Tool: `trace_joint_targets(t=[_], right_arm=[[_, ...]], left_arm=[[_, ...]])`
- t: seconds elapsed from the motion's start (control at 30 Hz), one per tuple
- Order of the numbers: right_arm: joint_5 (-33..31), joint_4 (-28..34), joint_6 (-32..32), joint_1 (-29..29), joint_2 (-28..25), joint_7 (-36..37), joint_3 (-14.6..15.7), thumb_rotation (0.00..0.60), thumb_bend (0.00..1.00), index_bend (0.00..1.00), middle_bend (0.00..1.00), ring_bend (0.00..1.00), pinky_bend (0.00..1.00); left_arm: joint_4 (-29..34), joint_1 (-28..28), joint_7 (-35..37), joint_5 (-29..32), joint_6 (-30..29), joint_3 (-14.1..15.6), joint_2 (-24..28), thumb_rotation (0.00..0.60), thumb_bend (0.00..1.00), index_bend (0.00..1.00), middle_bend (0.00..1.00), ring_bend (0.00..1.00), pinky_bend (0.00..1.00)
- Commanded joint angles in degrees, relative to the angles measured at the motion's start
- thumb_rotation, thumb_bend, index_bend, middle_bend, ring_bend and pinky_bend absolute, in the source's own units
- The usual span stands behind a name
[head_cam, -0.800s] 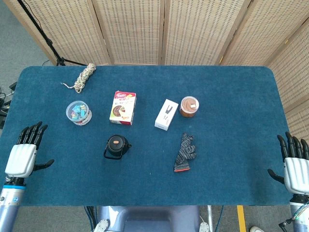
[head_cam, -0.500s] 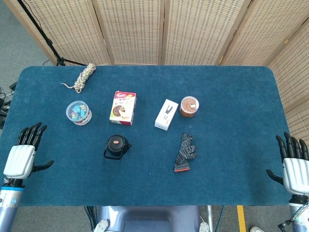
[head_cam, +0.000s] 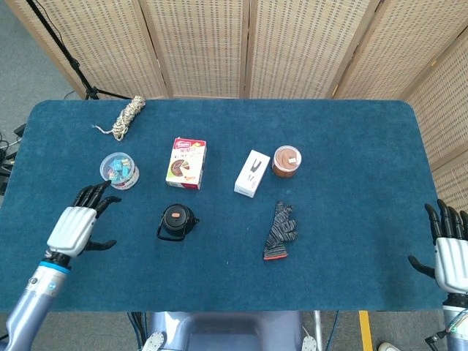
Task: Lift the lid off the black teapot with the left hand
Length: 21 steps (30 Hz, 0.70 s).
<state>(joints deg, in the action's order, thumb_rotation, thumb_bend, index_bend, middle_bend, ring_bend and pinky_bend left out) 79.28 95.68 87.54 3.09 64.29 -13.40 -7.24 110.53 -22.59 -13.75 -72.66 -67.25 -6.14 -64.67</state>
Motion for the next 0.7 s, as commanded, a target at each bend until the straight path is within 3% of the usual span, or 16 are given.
trace_joint_targets(t=[0.03, 0.3, 0.47, 0.7], right_arm=[[-0.50, -0.10, -0.25, 0.04, -0.31, 0.58, -0.31, 0.600, 0.00, 0.00, 0.00, 0.00, 0.00], [-2.48, -0.27, -1.55, 0.18, -1.29, 2.61, -1.02, 0.600, 0.00, 0.00, 0.00, 0.00, 0.00], [-3.29, -0.45, -2.34, 0.34, -1.79, 3.75, -1.31, 0.600, 0.00, 0.00, 0.00, 0.00, 0.00], [-3.61, -0.28, -2.81, 0.32, -2.35, 4.70, -1.28, 0.600, 0.00, 0.00, 0.00, 0.00, 0.00]], left_arm=[[4.08, -5.99, -9.27, 9.37, 4.51, -3.62, -2.06, 0.600, 0.18, 0.33, 0.00, 0.00, 0.00], [3.68, -13.86, -23.40, 24.89, 2.43, -6.30, -9.43, 0.600, 0.24, 0.34, 0.00, 0.00, 0.00], [1.53, -16.34, -26.21, 29.91, 1.41, -6.19, -13.06, 0.600, 0.32, 0.35, 0.00, 0.00, 0.00], [-1.74, -18.54, -26.99, 34.24, 1.16, -5.80, -16.50, 0.600, 0.34, 0.41, 0.00, 0.00, 0.00]])
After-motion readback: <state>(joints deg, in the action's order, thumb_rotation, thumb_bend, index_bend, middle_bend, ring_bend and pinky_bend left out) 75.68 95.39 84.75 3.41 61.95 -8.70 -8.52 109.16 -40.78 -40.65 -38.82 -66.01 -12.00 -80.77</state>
